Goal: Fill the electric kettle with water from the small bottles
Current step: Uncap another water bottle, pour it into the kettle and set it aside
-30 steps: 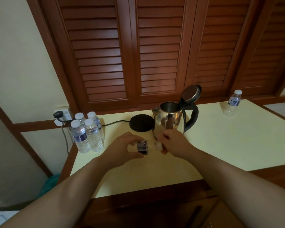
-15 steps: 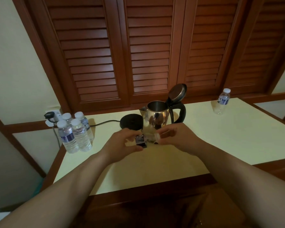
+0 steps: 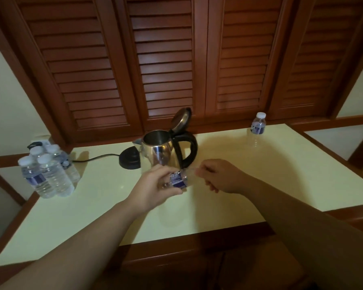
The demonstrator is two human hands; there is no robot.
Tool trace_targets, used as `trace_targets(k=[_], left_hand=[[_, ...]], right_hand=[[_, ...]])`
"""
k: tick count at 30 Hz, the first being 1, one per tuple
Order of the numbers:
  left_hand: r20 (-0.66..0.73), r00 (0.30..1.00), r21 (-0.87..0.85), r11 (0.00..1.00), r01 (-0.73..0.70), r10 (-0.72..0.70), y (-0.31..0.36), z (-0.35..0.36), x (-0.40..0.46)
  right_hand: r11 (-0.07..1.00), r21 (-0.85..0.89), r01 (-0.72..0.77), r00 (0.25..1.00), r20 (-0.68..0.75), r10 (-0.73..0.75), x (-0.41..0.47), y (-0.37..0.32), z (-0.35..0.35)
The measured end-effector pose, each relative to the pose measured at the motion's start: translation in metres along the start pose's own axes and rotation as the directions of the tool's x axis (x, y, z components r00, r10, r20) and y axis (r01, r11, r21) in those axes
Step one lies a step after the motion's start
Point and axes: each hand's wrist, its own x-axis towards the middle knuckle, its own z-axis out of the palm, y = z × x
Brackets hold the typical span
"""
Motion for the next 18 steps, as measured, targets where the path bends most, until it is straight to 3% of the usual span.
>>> trace_targets(k=[4,7,9,12,14,18], left_hand=[[-0.017,0.997,0.042,0.996,-0.080,0.080,0.027,0.041,0.023],[-0.018,0.999,0.065,0.997,-0.049,0.051,0.041,0.069,0.044],[-0.046,0.999,0.004,1.000,0.028,-0.028,0.049,0.086,0.059],[-0.088,0.986,-0.122,0.984,0.133,-0.144,0.061,0.111,0.086],[-0.110,0.974,-0.208,0.963,0.171,-0.197,0.068,0.127,0.107],[-0.075,0.964,-0.338,0.916,0.215,-0.254,0.078,0.156,0.147]], right_hand=[[0.994,-0.001,-0.107,0.981,-0.161,0.105,0.005,0.032,-0.023],[0.982,0.011,-0.188,0.970,-0.152,0.187,0.003,0.066,-0.049],[0.969,-0.041,-0.244,0.956,-0.175,0.233,0.000,0.094,-0.069],[0.908,-0.267,-0.323,0.941,-0.195,0.277,0.000,0.148,-0.095],[0.875,-0.291,-0.387,0.918,-0.205,0.338,0.000,0.181,-0.107],[0.831,-0.395,-0.392,0.916,-0.245,0.316,0.001,0.219,-0.122]])
